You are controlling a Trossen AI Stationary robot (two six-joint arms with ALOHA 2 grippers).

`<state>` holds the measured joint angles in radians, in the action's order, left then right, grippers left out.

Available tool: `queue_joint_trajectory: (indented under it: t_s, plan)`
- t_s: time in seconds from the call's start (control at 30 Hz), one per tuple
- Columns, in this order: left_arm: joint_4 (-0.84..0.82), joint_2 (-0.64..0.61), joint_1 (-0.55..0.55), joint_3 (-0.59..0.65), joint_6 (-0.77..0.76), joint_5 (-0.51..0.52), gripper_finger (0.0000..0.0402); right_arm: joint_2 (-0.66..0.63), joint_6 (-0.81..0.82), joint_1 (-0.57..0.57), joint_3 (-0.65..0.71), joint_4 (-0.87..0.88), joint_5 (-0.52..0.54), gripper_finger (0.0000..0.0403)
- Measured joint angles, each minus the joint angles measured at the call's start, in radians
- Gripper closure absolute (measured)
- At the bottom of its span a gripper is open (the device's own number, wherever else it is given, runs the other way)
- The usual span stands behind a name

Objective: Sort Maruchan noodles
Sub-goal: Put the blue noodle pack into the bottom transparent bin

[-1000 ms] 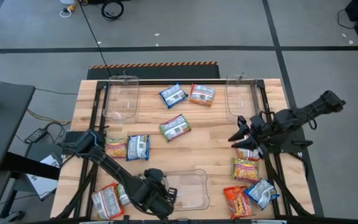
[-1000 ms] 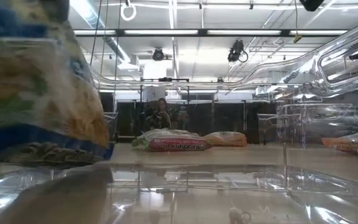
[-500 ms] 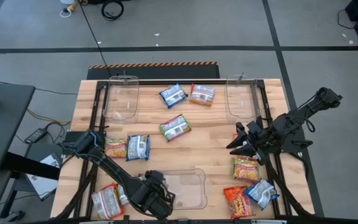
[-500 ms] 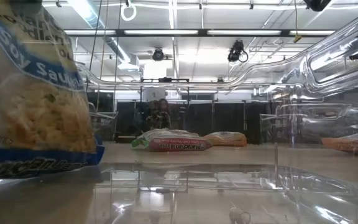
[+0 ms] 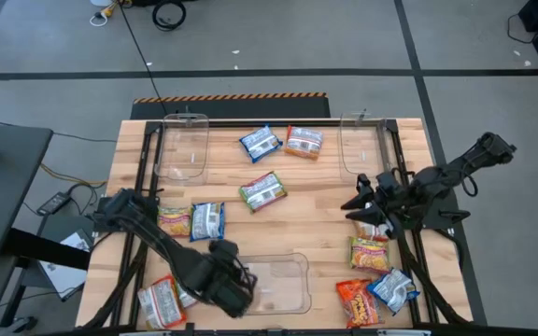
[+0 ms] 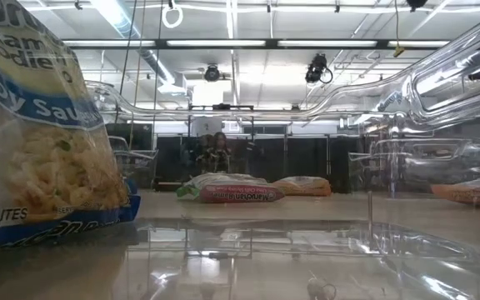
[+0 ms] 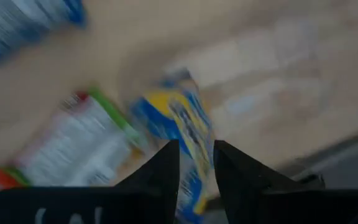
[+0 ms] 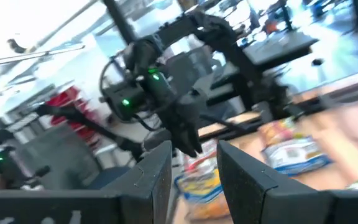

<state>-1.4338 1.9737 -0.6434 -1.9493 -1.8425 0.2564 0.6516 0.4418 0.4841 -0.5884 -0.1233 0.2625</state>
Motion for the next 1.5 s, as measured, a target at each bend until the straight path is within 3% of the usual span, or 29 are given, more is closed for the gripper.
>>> queue_joint_trajectory:
  t_s: [0.1, 0.2, 0.37, 0.57, 0.8, 0.97, 1.23, 1.5]
  plan:
    - [-0.134, -0.044, 0.032, -0.002, 0.073, 0.007, 0.0296, -0.009, -0.040, -0.017, 0.000, -0.010, 0.037, 0.0270]
    - [-0.121, -0.082, 0.076, 0.048, 0.208, -0.010, 0.0292, -0.011, -0.080, -0.033, 0.000, -0.011, 0.041, 0.0270]
    - [-0.137, -0.103, 0.183, 0.156, 0.231, -0.056, 0.0268, -0.011, -0.141, -0.058, 0.000, -0.001, 0.056, 0.0268]
    - [-0.024, -0.101, 0.305, 0.369, 0.227, -0.104, 0.0234, -0.024, -0.201, -0.080, 0.001, 0.020, 0.058, 0.0252]
    - [0.119, -0.100, 0.439, 0.565, 0.178, -0.149, 0.0227, -0.040, -0.252, -0.118, 0.001, 0.076, 0.050, 0.0235]
    - [0.191, -0.090, 0.484, 0.588, 0.170, -0.133, 0.0227, -0.043, -0.251, -0.160, 0.001, 0.166, -0.007, 0.0225]
    - [0.210, -0.008, 0.464, 0.590, 0.123, -0.091, 0.0227, -0.043, -0.268, -0.215, 0.001, 0.256, -0.104, 0.0210]
    - [0.163, 0.087, 0.473, 0.586, 0.186, -0.068, 0.0230, -0.043, -0.314, -0.268, 0.001, 0.258, -0.108, 0.0197]
